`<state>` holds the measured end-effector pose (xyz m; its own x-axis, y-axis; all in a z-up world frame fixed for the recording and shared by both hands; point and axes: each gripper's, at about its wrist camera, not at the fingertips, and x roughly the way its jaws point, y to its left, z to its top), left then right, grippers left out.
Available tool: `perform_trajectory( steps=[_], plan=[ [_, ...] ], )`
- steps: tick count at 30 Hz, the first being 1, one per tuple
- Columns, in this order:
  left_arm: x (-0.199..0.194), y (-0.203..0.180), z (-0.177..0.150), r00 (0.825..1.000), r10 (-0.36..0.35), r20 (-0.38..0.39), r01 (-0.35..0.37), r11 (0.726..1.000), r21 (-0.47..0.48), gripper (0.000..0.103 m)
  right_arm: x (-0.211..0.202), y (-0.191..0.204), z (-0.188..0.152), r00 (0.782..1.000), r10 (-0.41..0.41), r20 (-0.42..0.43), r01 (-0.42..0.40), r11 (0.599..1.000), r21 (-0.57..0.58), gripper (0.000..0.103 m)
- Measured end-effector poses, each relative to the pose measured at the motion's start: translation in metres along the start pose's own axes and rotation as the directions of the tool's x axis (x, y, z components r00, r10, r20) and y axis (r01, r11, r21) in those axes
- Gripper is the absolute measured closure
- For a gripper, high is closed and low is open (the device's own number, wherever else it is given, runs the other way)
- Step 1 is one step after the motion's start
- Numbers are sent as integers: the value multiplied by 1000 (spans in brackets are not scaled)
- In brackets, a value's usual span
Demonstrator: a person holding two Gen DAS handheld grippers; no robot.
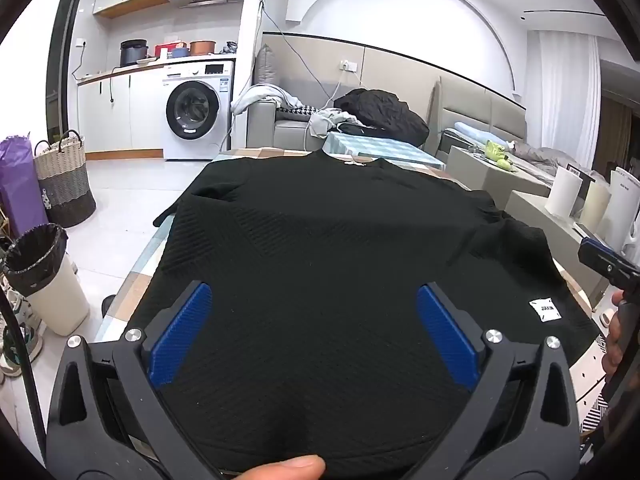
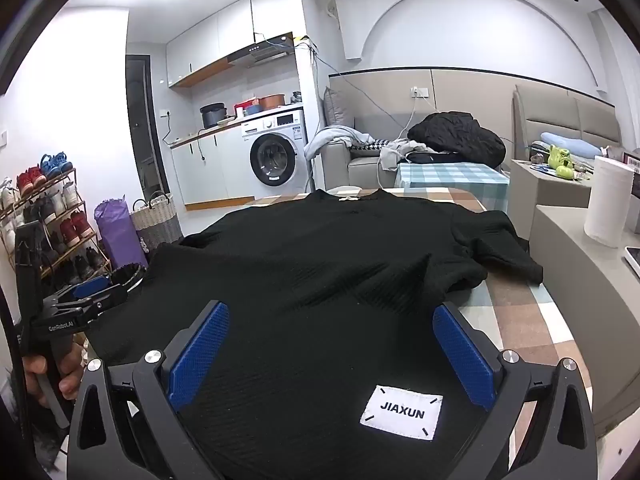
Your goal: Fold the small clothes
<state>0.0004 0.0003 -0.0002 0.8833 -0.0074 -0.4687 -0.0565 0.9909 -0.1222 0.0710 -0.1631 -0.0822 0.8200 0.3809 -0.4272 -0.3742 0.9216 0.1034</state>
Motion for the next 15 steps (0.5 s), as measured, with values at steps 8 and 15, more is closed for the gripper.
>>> perform_trajectory(
  steps=[8,15],
  plan=[
    [4,0,5,1000,-1,6,1,1000,12,1,-3,-6,-5,1000,10,15,-10,1000,8,0],
    [1,-3,6,1000,3,13,-3,1000,19,1,4,-12,-2,1000,9,13,-9,1000,11,0]
  ],
)
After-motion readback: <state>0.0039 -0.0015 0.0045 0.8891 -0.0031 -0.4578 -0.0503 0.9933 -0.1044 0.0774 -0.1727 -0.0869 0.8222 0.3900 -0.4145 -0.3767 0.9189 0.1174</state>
